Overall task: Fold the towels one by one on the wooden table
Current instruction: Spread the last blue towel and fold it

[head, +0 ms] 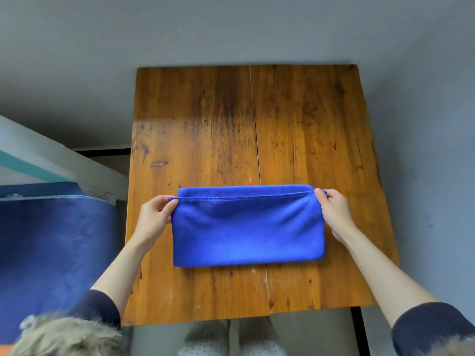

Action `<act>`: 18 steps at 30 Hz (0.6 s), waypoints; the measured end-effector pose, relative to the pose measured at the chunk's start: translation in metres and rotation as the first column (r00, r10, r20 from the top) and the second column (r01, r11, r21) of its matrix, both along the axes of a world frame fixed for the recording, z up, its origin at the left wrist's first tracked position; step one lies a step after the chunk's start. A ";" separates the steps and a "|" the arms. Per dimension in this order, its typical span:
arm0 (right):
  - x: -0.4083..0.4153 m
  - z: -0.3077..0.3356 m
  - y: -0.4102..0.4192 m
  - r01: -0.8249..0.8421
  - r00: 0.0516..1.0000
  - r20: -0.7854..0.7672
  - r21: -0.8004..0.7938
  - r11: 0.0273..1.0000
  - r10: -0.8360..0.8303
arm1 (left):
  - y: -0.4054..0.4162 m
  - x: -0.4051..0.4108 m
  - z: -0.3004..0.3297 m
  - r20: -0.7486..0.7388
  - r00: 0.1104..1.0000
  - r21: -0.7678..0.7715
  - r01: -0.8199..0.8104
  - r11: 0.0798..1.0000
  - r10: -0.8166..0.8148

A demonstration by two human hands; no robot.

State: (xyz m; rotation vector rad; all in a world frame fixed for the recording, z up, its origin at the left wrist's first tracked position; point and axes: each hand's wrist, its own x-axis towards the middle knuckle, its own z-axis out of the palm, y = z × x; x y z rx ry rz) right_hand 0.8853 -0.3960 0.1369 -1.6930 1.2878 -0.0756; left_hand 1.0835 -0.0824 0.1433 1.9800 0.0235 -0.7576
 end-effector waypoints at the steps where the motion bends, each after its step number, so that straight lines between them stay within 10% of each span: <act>1: 0.003 -0.004 -0.001 -0.004 1.000 -0.003 -0.036 0.999 0.004 | -0.002 0.002 -0.005 0.015 1.000 0.008 -0.007 1.000 0.006; 18: 0.032 -0.053 -0.002 0.113 0.992 -0.032 -0.199 0.973 -0.122 | -0.035 0.013 -0.053 0.232 0.972 0.272 -0.095 0.958 0.030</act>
